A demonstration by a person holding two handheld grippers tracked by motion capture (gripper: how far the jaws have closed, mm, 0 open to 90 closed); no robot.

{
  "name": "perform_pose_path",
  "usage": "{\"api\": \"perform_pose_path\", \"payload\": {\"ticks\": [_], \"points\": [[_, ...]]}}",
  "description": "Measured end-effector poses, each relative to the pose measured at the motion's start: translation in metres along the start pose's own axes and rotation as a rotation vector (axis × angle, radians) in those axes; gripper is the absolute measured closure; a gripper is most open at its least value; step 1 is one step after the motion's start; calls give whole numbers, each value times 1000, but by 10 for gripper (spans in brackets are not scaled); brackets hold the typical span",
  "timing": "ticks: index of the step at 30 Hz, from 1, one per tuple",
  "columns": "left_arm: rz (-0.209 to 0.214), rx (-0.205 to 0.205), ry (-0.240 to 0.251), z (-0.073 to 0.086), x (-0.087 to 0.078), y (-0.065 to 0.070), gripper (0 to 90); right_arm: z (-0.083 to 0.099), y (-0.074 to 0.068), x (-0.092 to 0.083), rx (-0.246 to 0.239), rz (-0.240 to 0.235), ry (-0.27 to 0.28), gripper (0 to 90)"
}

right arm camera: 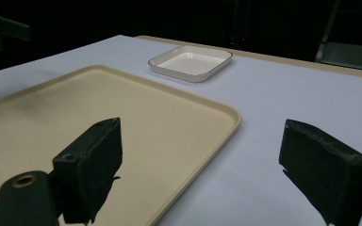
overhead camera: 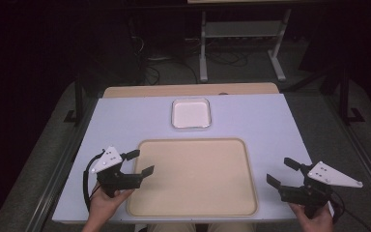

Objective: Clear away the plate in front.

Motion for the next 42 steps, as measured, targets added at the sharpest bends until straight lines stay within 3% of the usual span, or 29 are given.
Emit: {"api": "perform_pose_path", "payload": {"ticks": [4, 12, 15, 18, 25, 28, 32, 34, 42], "points": [[7, 4, -27, -3, 8, -3, 272, -1, 2, -1, 7, 11, 6, 129], [3, -10, -37, -16, 30, -17, 262, -2, 2, -1, 0, 31, 8, 130], [-12, -1, -50, -19, 36, -21, 262, -3, 1, 0, -6, 30, 9, 131], [-58, 13, -78, -23, 47, -29, 276, -3, -1, 0, -18, 34, 10, 130], [-50, 32, -106, -31, 63, -36, 277, -3, -3, 1, -29, 32, 6, 131], [-64, 34, -151, -32, 80, -42, 285, -3, -3, 1, -23, 28, 5, 130], [-71, 25, -174, -34, 96, -49, 283, -3, -3, 1, -27, 26, 5, 130], [-81, 39, -196, -34, 103, -53, 286, -4, -4, 1, -29, 25, 10, 130], [-103, 36, -223, -43, 127, -69, 348, -4, -4, 1, -31, 18, 6, 130]]}}
Point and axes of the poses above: each handheld gripper's, and its own axes: x roughly forward along the jaws, z roughly out of its underside, y roughly to its right, the point moved 6 cm from there along x, roughly forward along the jaws, and after that the axes turned 15 degrees about y, right-handed, at the moved point
